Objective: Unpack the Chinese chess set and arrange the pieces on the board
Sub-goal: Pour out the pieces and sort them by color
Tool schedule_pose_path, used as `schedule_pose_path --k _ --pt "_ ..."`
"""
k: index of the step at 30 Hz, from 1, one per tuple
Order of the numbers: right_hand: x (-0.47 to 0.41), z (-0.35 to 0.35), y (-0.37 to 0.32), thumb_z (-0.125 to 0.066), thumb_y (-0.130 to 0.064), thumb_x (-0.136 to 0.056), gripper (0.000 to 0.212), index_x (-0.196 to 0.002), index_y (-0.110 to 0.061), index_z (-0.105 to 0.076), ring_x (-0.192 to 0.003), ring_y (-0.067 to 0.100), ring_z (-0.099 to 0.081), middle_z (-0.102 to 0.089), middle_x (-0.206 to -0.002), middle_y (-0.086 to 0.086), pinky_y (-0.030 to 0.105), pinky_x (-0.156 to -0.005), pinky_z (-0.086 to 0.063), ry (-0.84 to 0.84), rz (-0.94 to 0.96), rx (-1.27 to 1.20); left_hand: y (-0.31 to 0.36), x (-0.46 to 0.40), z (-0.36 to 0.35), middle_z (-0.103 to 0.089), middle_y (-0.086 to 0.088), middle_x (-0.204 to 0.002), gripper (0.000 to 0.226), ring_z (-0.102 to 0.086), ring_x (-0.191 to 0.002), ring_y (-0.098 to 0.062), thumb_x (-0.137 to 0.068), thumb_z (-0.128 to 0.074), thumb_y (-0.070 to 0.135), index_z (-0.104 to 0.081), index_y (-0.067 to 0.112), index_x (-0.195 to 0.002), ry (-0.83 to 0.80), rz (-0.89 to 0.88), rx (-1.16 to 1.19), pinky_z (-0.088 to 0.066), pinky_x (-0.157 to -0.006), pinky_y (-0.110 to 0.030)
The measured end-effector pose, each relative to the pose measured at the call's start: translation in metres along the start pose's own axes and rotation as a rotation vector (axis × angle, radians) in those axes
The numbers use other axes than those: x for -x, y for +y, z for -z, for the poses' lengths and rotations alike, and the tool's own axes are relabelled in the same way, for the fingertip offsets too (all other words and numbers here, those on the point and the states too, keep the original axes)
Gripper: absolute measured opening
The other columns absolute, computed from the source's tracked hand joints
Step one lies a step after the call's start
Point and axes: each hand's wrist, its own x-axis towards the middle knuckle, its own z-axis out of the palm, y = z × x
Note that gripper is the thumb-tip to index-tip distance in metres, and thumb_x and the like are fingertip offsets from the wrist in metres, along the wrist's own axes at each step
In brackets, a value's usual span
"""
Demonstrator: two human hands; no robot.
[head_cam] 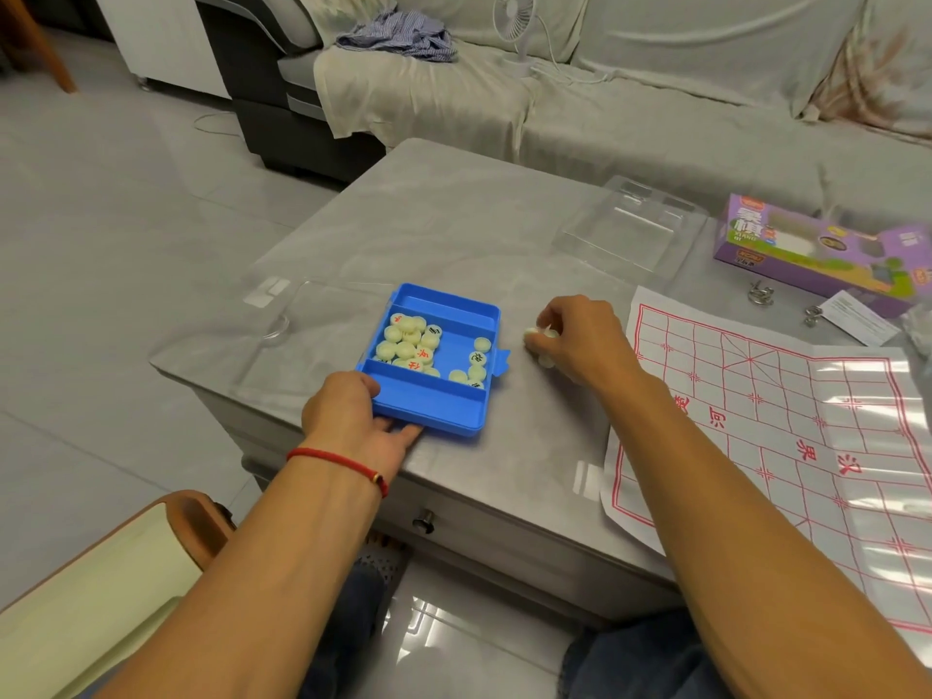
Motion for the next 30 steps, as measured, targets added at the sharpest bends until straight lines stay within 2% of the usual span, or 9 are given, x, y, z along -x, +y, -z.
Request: schedule_pose_path --k 2,4,7,10,14,20,24,27,30 --pt "0.003 0.004 -0.007 -0.071 -0.037 -0.089 0.034 -0.117 -0.018 -0.066 -0.097 0.023 -0.062 -0.066 -0.110 0.004 0.034 -0.084 -0.051 0.062 0.089 0.129 -0.001 0.000 0.000 -0.061 -0.016 -0.106 0.031 -0.063 -0.091 -0.033 -0.091 -0.040 -0.003 -0.052 0.009 -0.118 0.004 -0.002 -0.004 -0.053 -0.059 -0.050" --pt "0.009 0.006 -0.023 -0.070 -0.034 -0.089 0.026 -0.112 -0.021 -0.069 -0.094 0.019 -0.062 -0.067 -0.104 -0.001 0.036 -0.082 -0.051 0.138 0.256 0.133 -0.001 0.000 -0.001 -0.061 -0.016 -0.106 0.031 -0.064 -0.091 -0.033 -0.091 -0.040 -0.003 -0.052 0.009 -0.117 0.007 -0.003 -0.007 -0.053 -0.059 -0.050" --pt "0.020 -0.002 -0.051 -0.073 -0.024 -0.087 0.023 -0.110 -0.021 -0.071 -0.088 0.012 -0.059 -0.067 -0.105 -0.002 0.034 -0.084 -0.050 -0.041 0.504 -0.036 -0.003 0.000 -0.002 -0.061 -0.017 -0.105 0.031 -0.064 -0.090 -0.033 -0.091 -0.040 -0.003 -0.053 0.009 -0.115 0.010 -0.006 -0.002 -0.053 -0.059 -0.049" --pt "0.026 -0.025 -0.064 -0.071 -0.025 -0.089 0.037 -0.126 -0.023 -0.065 -0.114 0.014 -0.057 -0.063 -0.126 -0.003 0.033 -0.098 -0.046 -0.228 0.643 -0.017 -0.005 0.001 -0.002 -0.063 -0.017 -0.103 0.030 -0.065 -0.089 -0.033 -0.090 -0.040 -0.003 -0.055 0.009 -0.113 0.011 -0.015 0.016 -0.054 -0.065 -0.050" --pt "0.020 -0.033 -0.066 -0.070 -0.024 -0.090 0.041 -0.131 -0.021 -0.063 -0.121 0.018 -0.056 -0.062 -0.132 -0.002 0.037 -0.100 -0.046 -0.242 0.704 0.034 -0.005 0.000 -0.003 -0.063 -0.017 -0.100 0.025 -0.065 -0.088 -0.033 -0.091 -0.040 -0.003 -0.057 0.009 -0.107 0.029 -0.020 0.015 -0.054 -0.067 -0.051" --pt "0.017 -0.030 -0.066 -0.072 -0.030 -0.089 0.030 -0.118 -0.024 -0.070 -0.101 0.018 -0.059 -0.065 -0.111 0.001 0.034 -0.087 -0.047 -0.206 0.700 0.101 -0.003 0.000 -0.003 -0.062 -0.017 -0.098 0.020 -0.064 -0.085 -0.033 -0.091 -0.040 -0.003 -0.054 0.008 -0.100 0.024 -0.001 0.014 -0.053 -0.061 -0.050" --pt "0.016 -0.021 -0.065 -0.072 -0.029 -0.089 0.029 -0.118 -0.025 -0.068 -0.091 0.012 -0.057 -0.063 -0.111 0.001 0.037 -0.085 -0.050 -0.225 0.681 0.128 -0.004 0.000 -0.004 -0.063 -0.017 -0.098 0.021 -0.065 -0.085 -0.033 -0.091 -0.039 -0.002 -0.055 0.008 -0.101 0.020 -0.007 0.022 -0.054 -0.066 -0.050" --pt "0.020 -0.024 -0.068 -0.068 -0.023 -0.092 0.042 -0.134 -0.028 -0.059 -0.100 0.014 -0.056 -0.056 -0.126 -0.001 0.032 -0.088 -0.048 -0.284 0.697 0.105 -0.005 0.000 -0.003 -0.063 -0.018 -0.099 0.021 -0.065 -0.088 -0.035 -0.091 -0.040 -0.003 -0.055 0.008 -0.099 0.012 -0.010 0.027 -0.055 -0.071 -0.052" --pt "0.020 -0.030 -0.069 -0.064 -0.021 -0.095 0.041 -0.136 -0.027 -0.059 -0.112 0.017 -0.053 -0.054 -0.132 -0.002 0.030 -0.089 -0.045 -0.294 0.723 0.133 -0.005 -0.001 -0.003 -0.063 -0.019 -0.100 0.019 -0.065 -0.089 -0.035 -0.091 -0.040 -0.003 -0.054 0.009 -0.095 0.013 -0.006 0.021 -0.054 -0.068 -0.051"
